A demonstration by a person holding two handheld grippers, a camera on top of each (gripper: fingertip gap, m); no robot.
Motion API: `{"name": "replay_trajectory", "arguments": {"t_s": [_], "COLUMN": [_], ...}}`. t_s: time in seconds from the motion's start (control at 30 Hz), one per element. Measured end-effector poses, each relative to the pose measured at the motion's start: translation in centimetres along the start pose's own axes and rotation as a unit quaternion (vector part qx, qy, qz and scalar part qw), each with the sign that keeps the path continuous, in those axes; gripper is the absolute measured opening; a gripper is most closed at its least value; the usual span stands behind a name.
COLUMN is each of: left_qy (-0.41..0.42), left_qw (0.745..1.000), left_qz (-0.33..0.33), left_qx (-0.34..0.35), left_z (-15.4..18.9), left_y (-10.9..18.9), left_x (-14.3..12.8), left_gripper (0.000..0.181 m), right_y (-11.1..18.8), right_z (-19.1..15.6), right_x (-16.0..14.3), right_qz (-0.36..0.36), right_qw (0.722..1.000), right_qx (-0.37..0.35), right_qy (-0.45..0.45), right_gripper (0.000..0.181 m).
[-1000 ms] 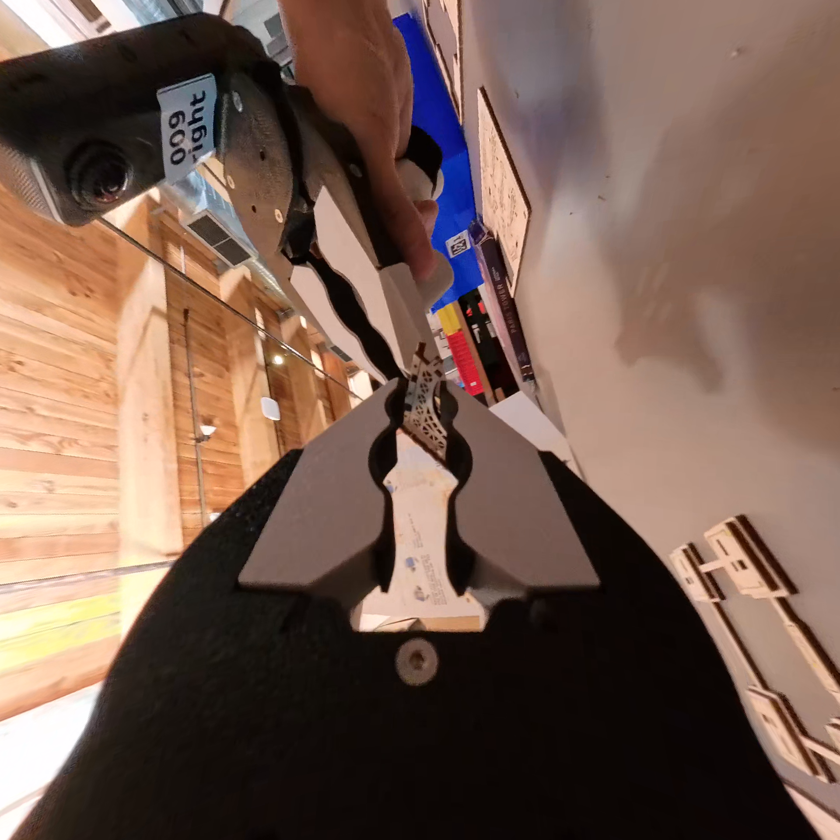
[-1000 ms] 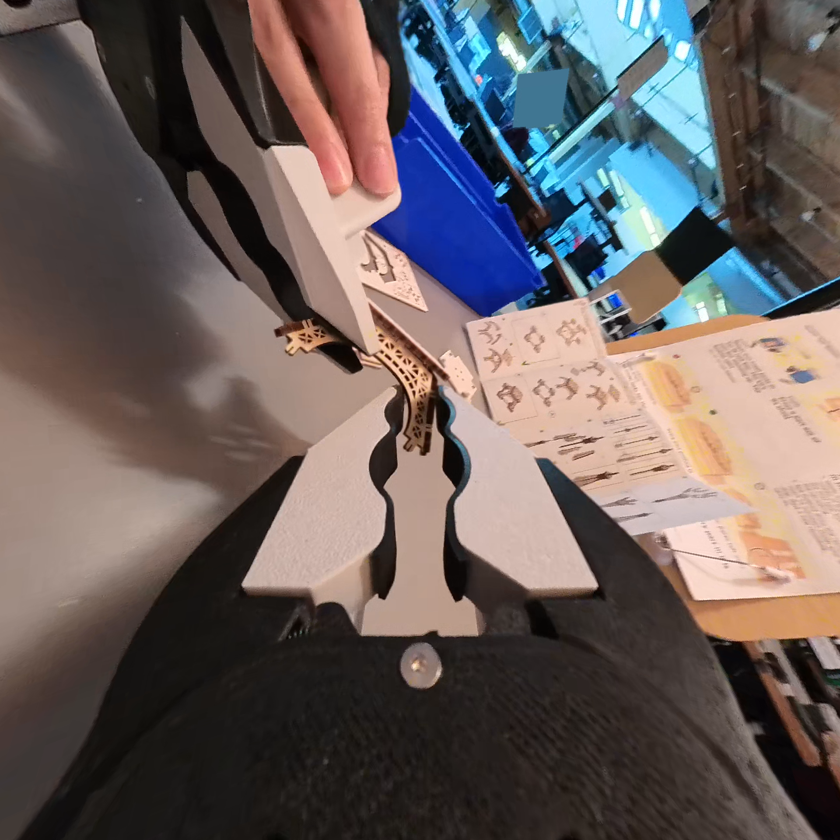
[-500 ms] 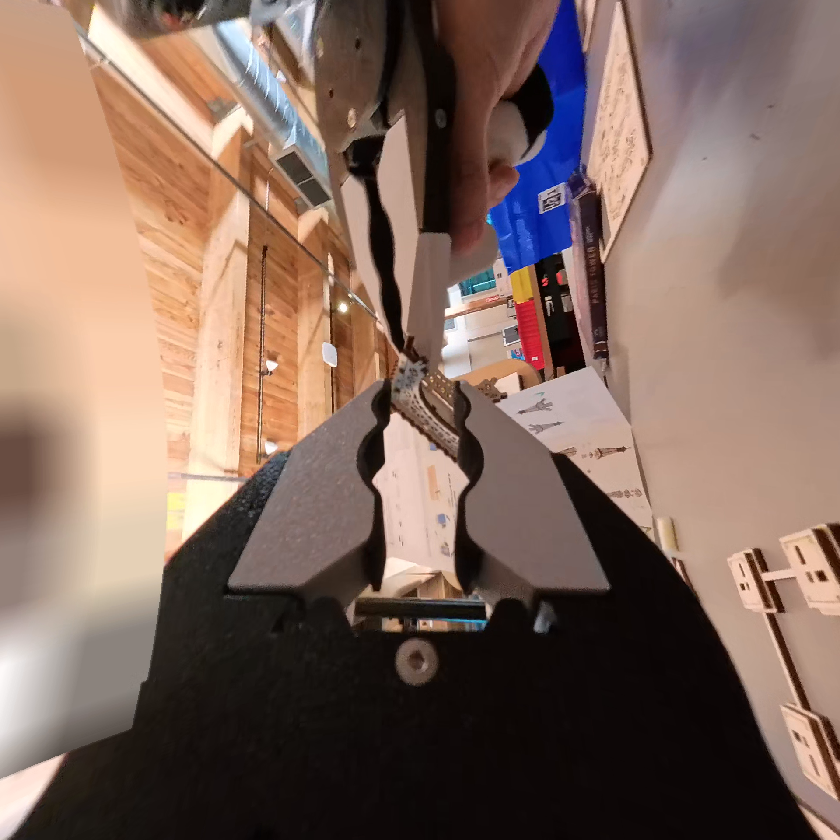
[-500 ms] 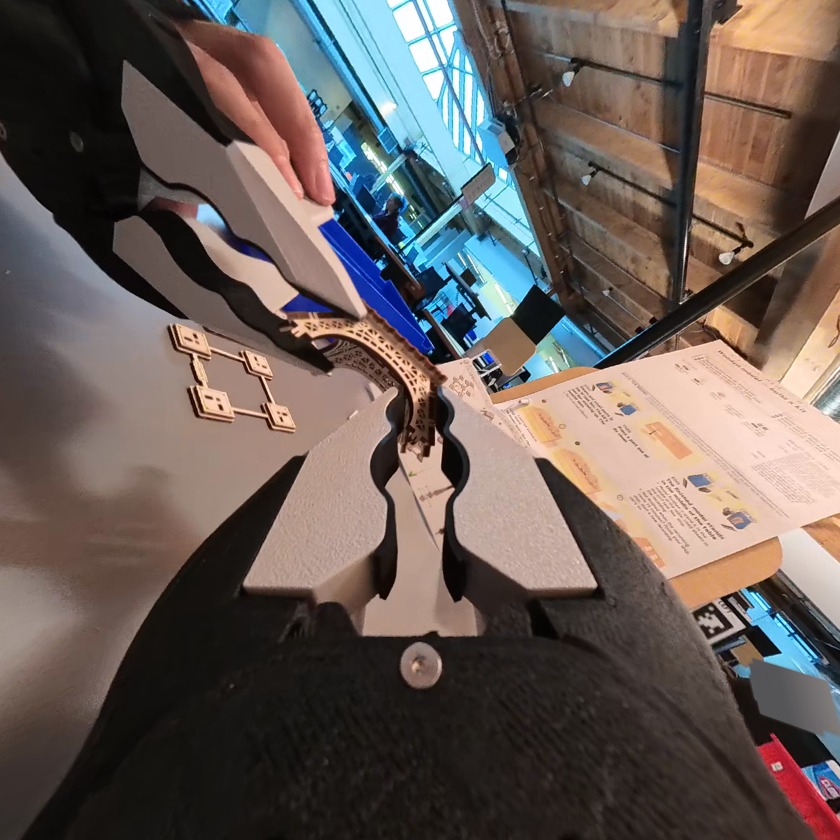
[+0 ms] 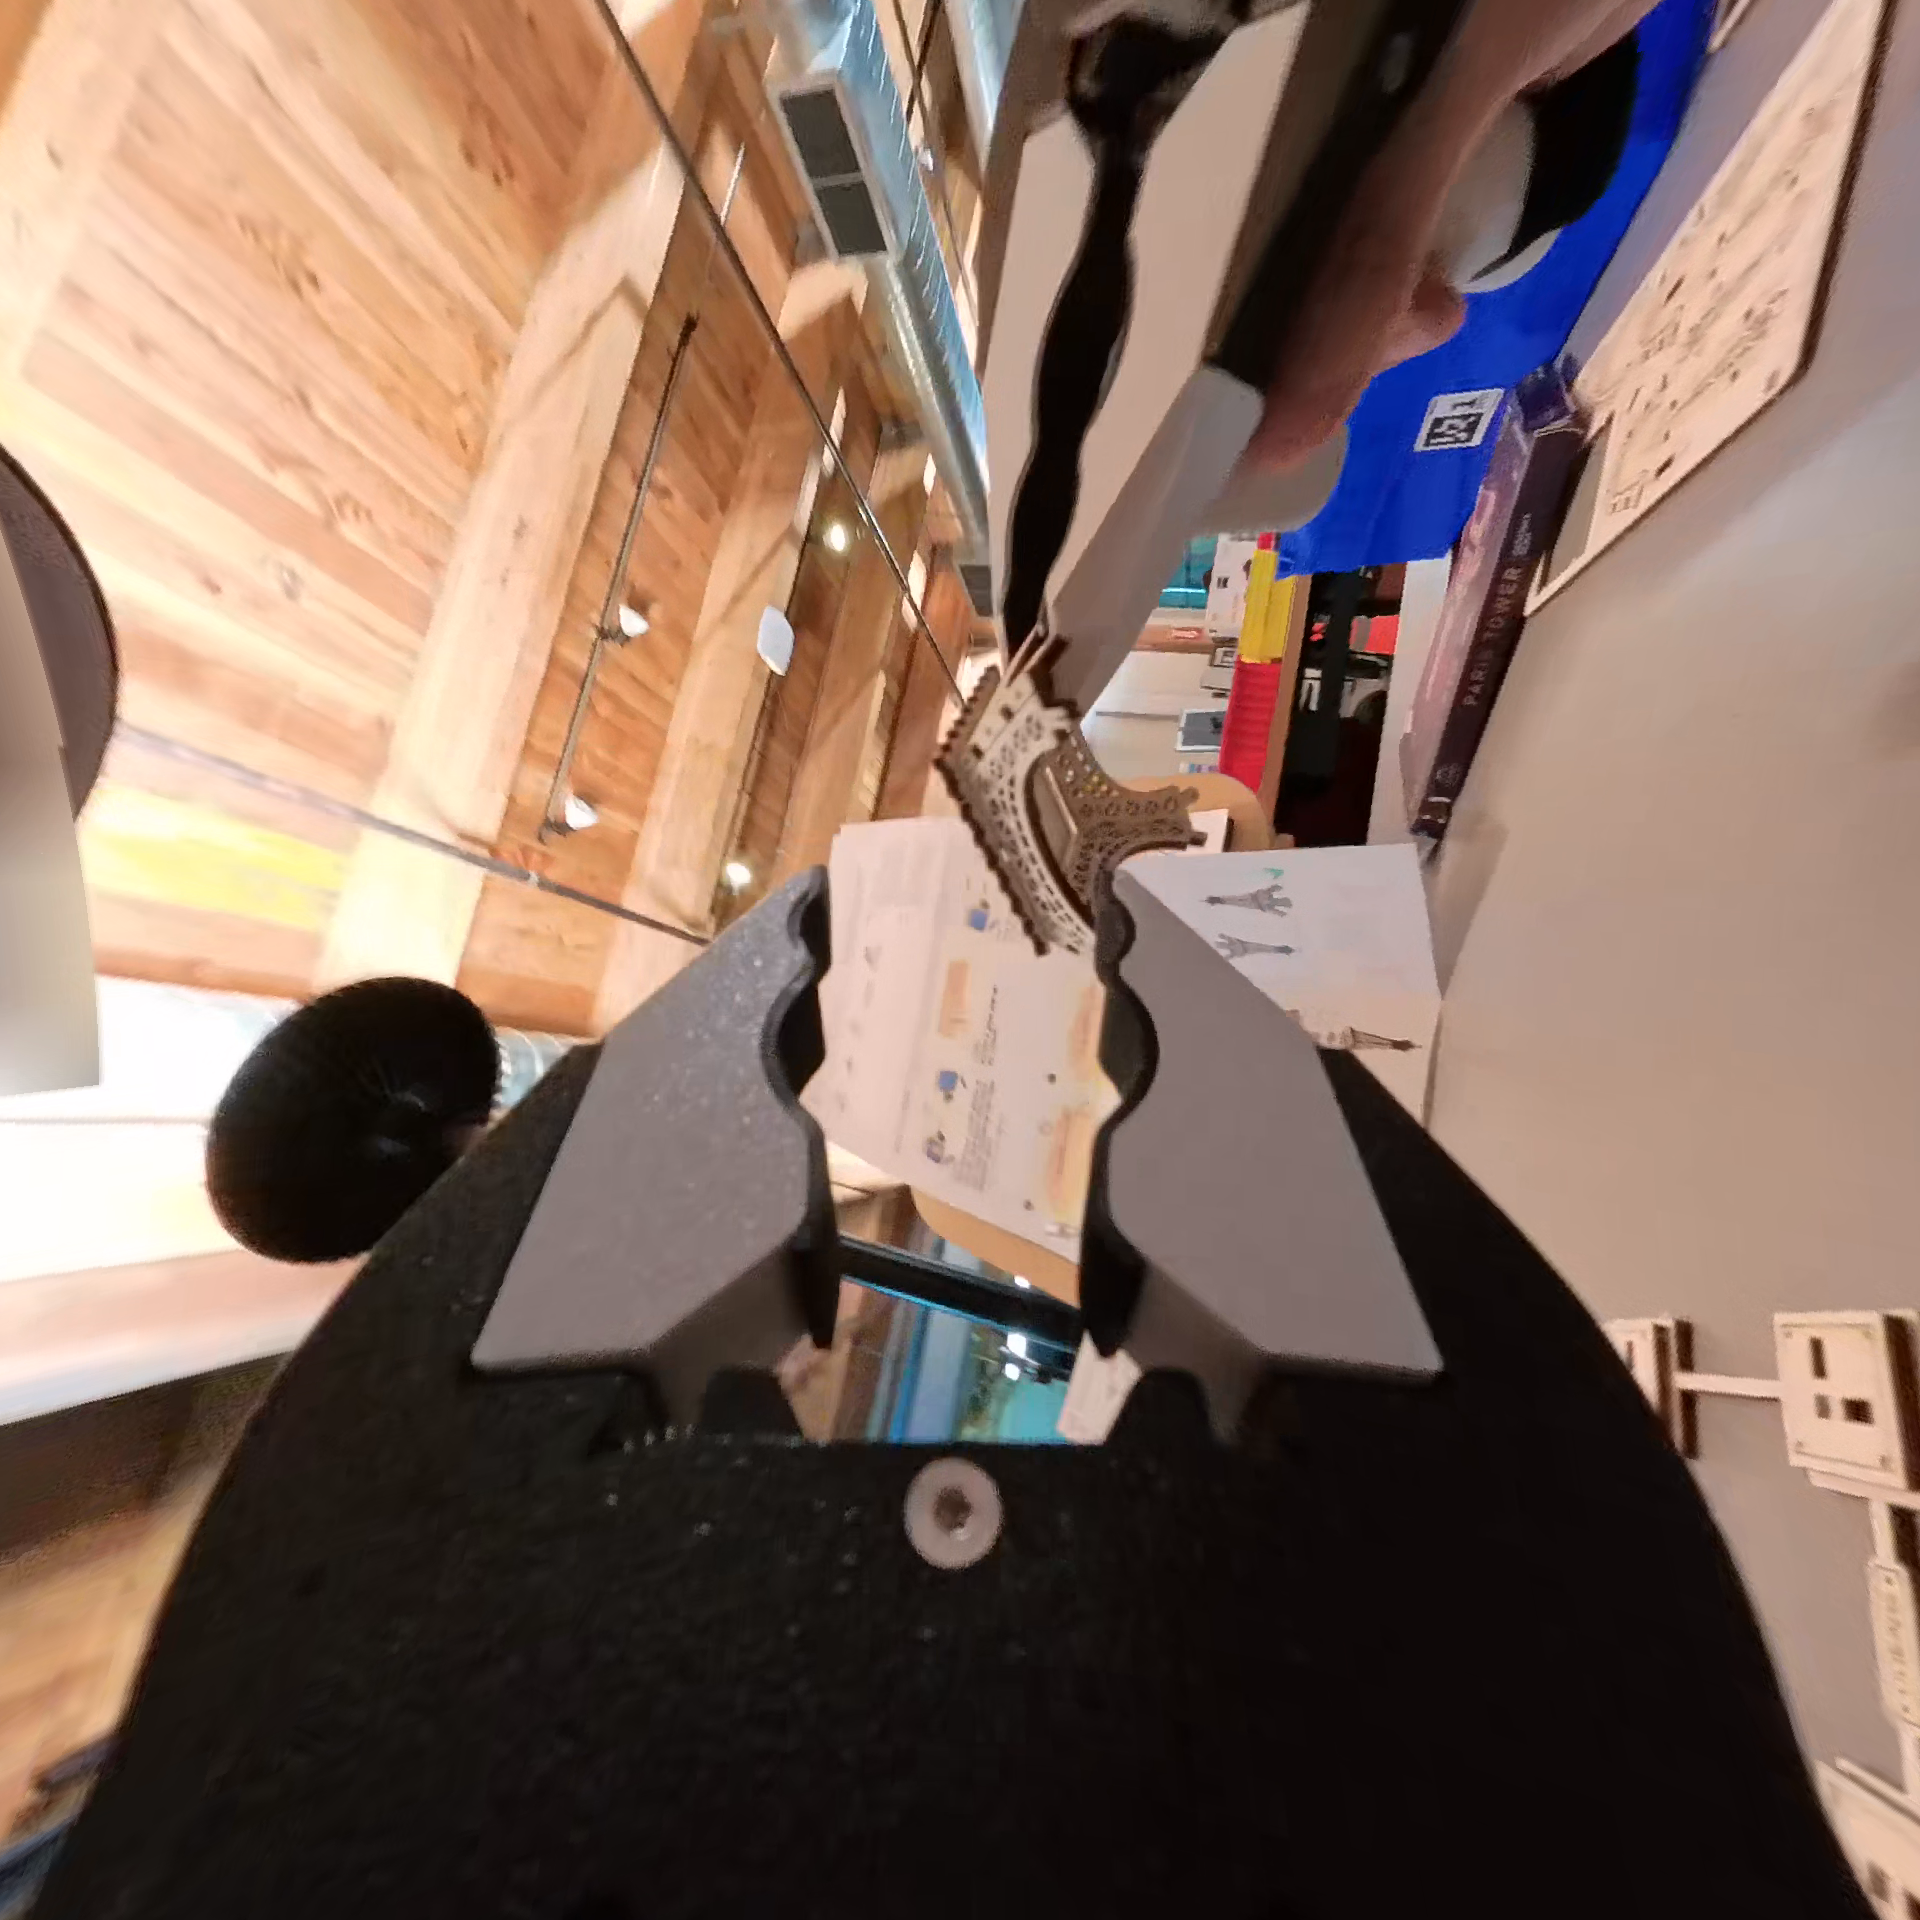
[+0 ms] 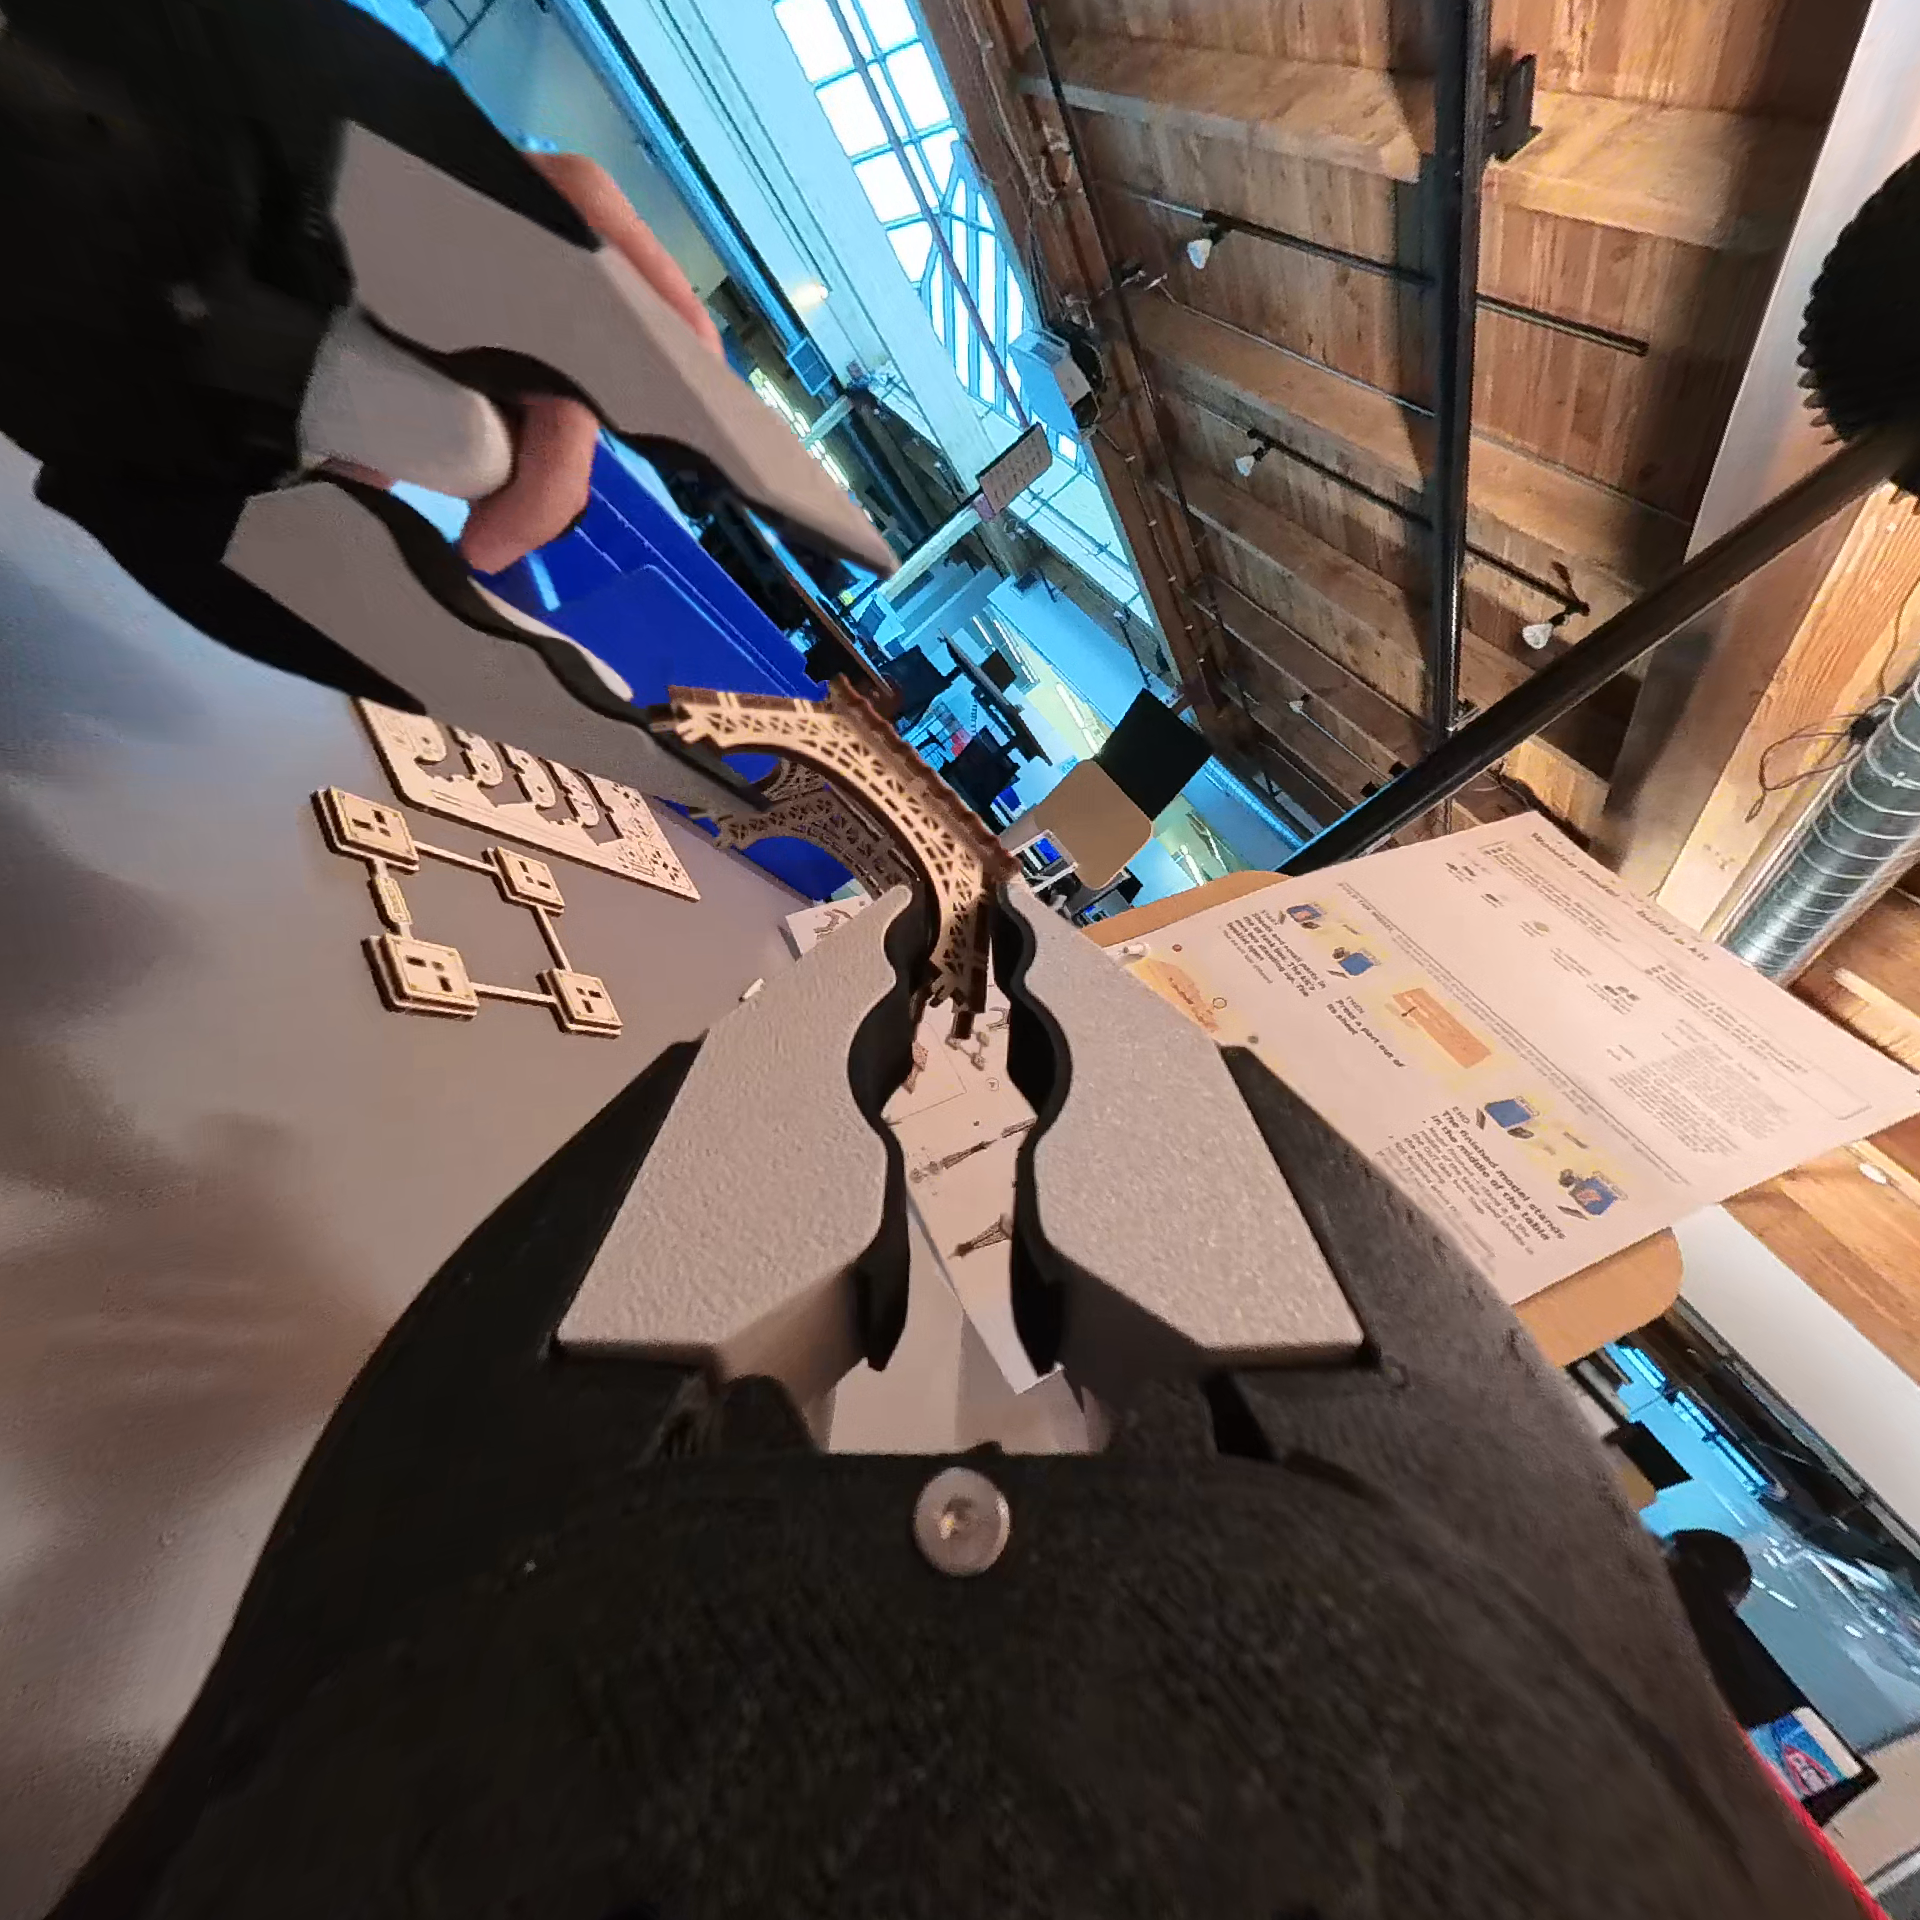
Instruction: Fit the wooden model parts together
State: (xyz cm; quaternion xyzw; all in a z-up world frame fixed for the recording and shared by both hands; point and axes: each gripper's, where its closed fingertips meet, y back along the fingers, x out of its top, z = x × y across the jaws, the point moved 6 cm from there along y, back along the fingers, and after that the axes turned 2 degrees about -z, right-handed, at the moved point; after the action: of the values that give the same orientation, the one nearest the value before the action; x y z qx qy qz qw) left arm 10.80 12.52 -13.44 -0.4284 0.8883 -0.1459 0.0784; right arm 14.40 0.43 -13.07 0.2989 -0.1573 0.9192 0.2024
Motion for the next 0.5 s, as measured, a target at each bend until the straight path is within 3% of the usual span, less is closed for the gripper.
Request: {"name": "replay_trajectory", "arguments": {"t_s": [0.23, 0.37, 0.5], "left_qy": [0.066, 0.114, 0.144], "left_qw": [0.996, 0.988, 0.985], "left_qz": [-0.006, -0.001, -0.003], "left_qx": [-0.063, -0.104, -0.094], "left_z": [0.6, 1.2, 0.9], "left_y": [-1.3, -1.5, -1.6], "left_x": [0.2, 0.5, 0.3], "left_gripper": [0.058, 0.035, 0.023], "right_y": [-0.5, -0.7, -0.8], "right_z": [-0.7, -1.0, -1.2], "right_x": [0.4, 0.7, 0.8], "right_qz": [0.002, 0.0, -0.003], "right_qw": [1.0, 0.998, 0.998], "right_qx": [0.024, 0.044, 0.052], "right_qy": [-0.01, -0.032, -0.03], "right_gripper": [0.009, 0.009, 0.011]}}
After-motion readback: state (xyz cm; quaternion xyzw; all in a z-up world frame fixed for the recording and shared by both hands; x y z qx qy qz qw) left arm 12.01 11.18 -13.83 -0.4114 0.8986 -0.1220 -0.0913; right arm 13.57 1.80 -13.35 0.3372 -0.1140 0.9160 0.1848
